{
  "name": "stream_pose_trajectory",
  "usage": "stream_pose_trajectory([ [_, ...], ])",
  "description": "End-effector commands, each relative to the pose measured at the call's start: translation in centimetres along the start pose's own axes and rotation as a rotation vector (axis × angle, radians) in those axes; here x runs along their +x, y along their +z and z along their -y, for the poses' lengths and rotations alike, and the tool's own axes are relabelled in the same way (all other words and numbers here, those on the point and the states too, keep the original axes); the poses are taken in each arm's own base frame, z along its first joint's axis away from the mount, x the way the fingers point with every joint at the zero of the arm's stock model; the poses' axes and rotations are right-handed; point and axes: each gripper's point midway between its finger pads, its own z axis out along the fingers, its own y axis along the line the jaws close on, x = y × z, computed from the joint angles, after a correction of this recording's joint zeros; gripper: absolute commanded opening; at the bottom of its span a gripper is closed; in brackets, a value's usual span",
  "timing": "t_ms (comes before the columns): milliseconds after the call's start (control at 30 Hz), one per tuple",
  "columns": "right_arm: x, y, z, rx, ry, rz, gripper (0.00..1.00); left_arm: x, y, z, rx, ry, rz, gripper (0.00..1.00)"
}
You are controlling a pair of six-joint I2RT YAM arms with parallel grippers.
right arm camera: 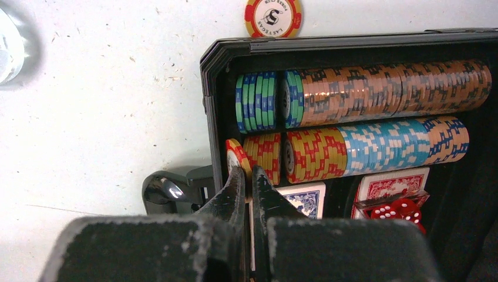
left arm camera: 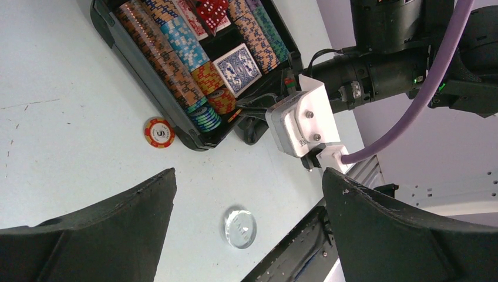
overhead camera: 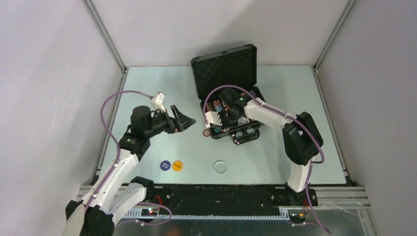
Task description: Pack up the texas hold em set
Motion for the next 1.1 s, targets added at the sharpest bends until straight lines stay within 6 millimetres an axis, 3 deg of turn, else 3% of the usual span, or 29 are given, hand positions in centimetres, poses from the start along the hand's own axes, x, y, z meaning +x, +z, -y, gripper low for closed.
stream_pose_trajectory([
  [0,-3.7,-3.0,9.3,0.337,-0.173,0.082,0.00,0.1,0.0,0.0,0.019,0.006,0.001,0.98],
  [167,-2.4,-2.1,9.0,0.329,-0.158,0.051,0.00,0.1,0.1,-0.1,0.018,0.004,0.001,0.98],
  [500,0.0,-1.1,11.4,0.430,-0.143,-0.020,0.00,0.2,0.1,-0.2,0.016,0.001,-0.002,0.98],
  [1067,1.8,-1.6,14.7,0.585,-0.145,-0.108,0.00,-0.1,0.2,-0.6,0.010,-0.011,0.000,0.98],
])
